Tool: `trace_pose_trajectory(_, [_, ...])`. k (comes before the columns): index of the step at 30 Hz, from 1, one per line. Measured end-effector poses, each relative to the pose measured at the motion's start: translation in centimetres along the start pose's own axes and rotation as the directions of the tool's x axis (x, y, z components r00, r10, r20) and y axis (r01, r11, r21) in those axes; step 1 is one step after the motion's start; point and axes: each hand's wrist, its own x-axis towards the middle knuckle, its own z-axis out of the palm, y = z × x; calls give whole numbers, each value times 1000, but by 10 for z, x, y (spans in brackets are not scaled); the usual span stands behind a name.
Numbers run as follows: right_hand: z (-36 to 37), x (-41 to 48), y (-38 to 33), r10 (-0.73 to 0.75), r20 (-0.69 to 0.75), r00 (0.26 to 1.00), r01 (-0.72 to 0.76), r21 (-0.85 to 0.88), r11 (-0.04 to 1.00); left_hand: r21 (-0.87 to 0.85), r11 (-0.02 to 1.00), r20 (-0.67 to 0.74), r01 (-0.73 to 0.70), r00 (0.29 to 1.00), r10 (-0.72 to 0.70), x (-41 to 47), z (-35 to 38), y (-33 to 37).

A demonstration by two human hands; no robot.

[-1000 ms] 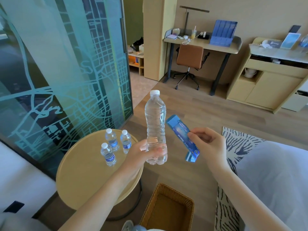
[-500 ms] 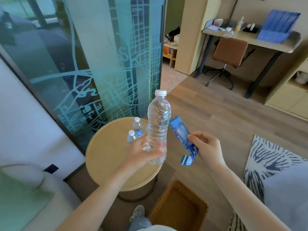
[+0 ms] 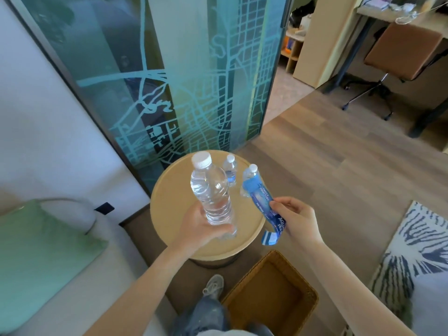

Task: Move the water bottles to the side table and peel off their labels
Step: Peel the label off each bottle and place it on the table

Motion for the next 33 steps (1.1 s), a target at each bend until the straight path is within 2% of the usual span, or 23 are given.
trace_pose_trajectory(7, [35, 29, 22, 77, 25, 997, -78, 15, 997, 10, 996, -135, 87, 987, -85, 12, -32, -17])
trace_pose_trajectory(13, [63, 59, 40, 115, 49, 992, -114, -27, 993, 36, 998, -207, 44, 978, -36, 43, -58, -25])
trace_pose_trajectory(16, [78, 78, 50, 143, 43, 989, -141, -46, 989, 37, 999, -190, 9, 982, -1, 77, -73, -30])
trace_pose_trajectory(19, [93, 99, 60, 155, 33, 987, -153, -55, 987, 110, 994, -157, 4, 987, 14, 123, -87, -41])
trace_pose_trajectory(23, [113, 125, 83, 158, 10, 987, -157, -93, 983, 157, 985, -149, 66, 988, -42, 188, -99, -70])
trace_pose_trajectory(27, [128, 143, 116, 173, 57, 983, -165, -124, 978, 206, 976, -90, 75, 994, -58, 240, -102, -101])
trace_pose_trajectory(33, [152, 163, 177, 215, 102, 971, -178, -286, 941, 224, 971, -56, 83, 996, -72, 286, -92, -125])
